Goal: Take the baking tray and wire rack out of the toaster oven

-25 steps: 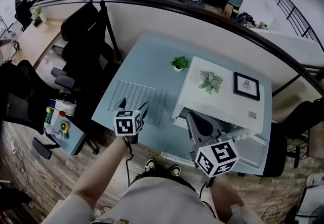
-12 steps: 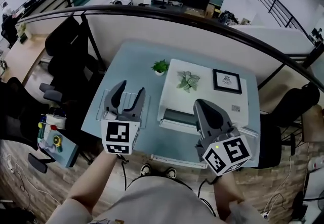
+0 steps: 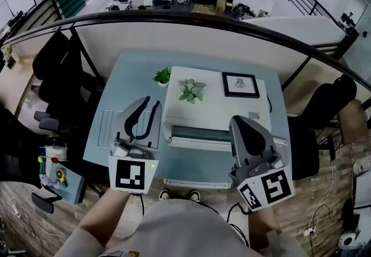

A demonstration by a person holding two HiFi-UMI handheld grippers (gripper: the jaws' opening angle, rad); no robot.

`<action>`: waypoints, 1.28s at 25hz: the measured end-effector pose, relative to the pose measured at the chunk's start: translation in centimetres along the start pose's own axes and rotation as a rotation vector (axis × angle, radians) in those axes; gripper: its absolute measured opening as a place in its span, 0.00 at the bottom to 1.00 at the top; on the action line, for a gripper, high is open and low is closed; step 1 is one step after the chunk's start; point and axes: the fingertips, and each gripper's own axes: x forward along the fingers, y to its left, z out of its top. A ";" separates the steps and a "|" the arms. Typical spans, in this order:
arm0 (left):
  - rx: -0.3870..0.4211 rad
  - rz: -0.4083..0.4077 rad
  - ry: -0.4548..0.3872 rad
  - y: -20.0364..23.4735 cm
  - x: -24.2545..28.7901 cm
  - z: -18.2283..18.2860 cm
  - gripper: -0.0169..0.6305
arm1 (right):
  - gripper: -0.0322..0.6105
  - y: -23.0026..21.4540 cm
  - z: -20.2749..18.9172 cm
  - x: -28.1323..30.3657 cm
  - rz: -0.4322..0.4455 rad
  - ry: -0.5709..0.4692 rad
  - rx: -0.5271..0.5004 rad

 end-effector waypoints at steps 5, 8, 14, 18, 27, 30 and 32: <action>-0.029 -0.074 0.000 -3.1 -0.1 -0.4 0.09 | 0.05 -1.2 -0.2 -2.0 -0.036 0.000 0.015; -0.028 -0.109 -0.001 -4.7 -0.2 -0.8 0.09 | 0.05 -1.7 -0.8 -3.0 -0.049 0.007 0.022; -0.047 -0.158 0.027 -7.4 -0.7 -2.5 0.05 | 0.05 -1.7 -3.0 -4.2 -0.029 0.062 0.066; -0.056 -0.189 0.060 -8.8 -1.1 -4.0 0.04 | 0.05 -1.6 -4.9 -4.7 -0.022 0.109 0.079; -0.089 -0.219 0.081 -10.5 -1.5 -4.5 0.04 | 0.05 -2.5 -6.9 -6.2 -0.063 0.148 0.110; -0.093 -0.222 0.082 -10.6 -1.6 -4.4 0.03 | 0.05 -2.7 -7.0 -6.6 -0.070 0.151 0.116; -0.105 -0.218 0.084 -10.6 -1.6 -4.3 0.03 | 0.05 -2.8 -6.9 -6.6 -0.071 0.147 0.118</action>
